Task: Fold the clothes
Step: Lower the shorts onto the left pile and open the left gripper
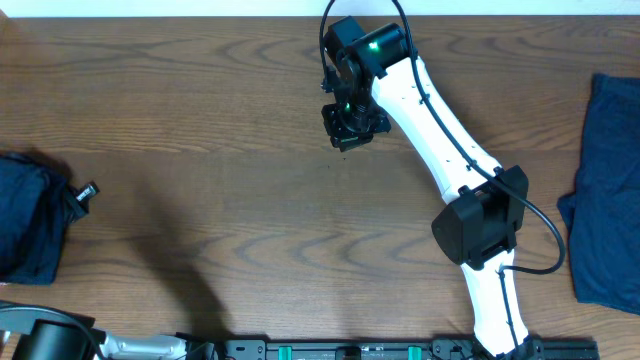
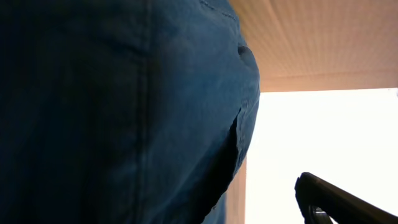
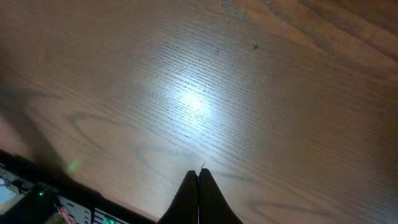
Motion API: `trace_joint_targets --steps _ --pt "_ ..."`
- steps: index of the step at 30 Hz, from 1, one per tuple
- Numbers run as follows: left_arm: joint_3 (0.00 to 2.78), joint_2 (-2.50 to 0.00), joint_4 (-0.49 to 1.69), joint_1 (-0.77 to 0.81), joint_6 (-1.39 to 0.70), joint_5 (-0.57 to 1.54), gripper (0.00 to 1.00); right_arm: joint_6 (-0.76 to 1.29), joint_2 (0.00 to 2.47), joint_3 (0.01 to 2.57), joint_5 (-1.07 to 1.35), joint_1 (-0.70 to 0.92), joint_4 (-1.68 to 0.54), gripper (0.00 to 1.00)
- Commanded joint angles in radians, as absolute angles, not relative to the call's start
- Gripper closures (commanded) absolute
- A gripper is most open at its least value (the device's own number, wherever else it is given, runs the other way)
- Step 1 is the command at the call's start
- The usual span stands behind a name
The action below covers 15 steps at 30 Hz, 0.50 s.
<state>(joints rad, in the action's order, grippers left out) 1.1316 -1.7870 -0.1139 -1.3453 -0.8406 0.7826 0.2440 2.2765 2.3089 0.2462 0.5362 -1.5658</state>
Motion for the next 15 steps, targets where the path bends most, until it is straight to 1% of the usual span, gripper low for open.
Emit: trace_joint_targets --steps 1,5,9,11,15 --pt "1.149 -1.774 -0.126 -1.316 -0.962 0.794 0.02 0.231 2.256 2.327 0.244 0.550 -1.567 0.99" --pt "1.149 -1.756 -0.059 -1.327 -0.963 0.725 0.02 0.231 2.256 2.327 0.244 0.550 -1.576 0.99" --pt "1.149 -1.756 0.123 -1.362 -0.954 0.605 0.02 0.231 2.256 2.327 0.244 0.550 -1.577 0.99" --pt "1.149 -1.756 0.202 -1.380 -0.914 0.535 0.02 0.231 2.256 2.327 0.244 0.550 -1.575 0.99" --pt "1.149 -1.756 0.289 -1.415 -0.838 0.458 0.02 0.231 2.256 2.327 0.244 0.550 -1.572 0.99"
